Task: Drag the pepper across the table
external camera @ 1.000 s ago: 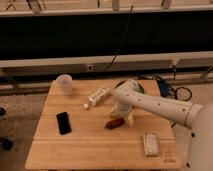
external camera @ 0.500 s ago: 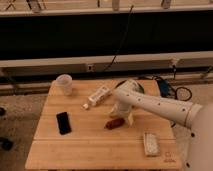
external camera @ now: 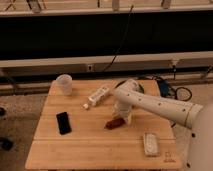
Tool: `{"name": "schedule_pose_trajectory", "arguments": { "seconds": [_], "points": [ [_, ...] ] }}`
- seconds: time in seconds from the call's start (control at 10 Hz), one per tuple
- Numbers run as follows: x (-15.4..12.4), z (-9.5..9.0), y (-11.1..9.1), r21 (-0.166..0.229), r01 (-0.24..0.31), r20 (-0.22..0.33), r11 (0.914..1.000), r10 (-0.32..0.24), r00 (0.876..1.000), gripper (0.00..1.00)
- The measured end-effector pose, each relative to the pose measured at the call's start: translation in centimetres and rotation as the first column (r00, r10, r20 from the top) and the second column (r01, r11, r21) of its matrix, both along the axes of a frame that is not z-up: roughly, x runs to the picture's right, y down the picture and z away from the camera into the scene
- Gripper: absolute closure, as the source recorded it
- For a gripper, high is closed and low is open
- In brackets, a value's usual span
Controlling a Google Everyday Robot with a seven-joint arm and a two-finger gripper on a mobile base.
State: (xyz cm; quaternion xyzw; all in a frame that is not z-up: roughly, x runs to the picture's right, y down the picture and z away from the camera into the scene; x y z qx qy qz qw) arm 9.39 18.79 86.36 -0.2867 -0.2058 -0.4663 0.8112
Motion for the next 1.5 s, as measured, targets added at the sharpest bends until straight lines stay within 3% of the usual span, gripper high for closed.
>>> {"name": "schedule_pose_trajectory", "arguments": {
  "seconds": [0.1, 0.4, 1.5],
  "points": [
    [-0.1, 0.0, -0.1, 0.001, -0.001, 0.001, 1.0000, 0.001, 1.000, 0.76],
    [0.1, -0.3, -0.2, -0.001, -0.002, 0.000, 1.0000, 0.002, 1.000, 1.00],
    [3.6, -0.1, -3.0, 0.035, 0.036, -0.018, 0.9988, -0.035, 0.999, 1.00]
  ]
}}
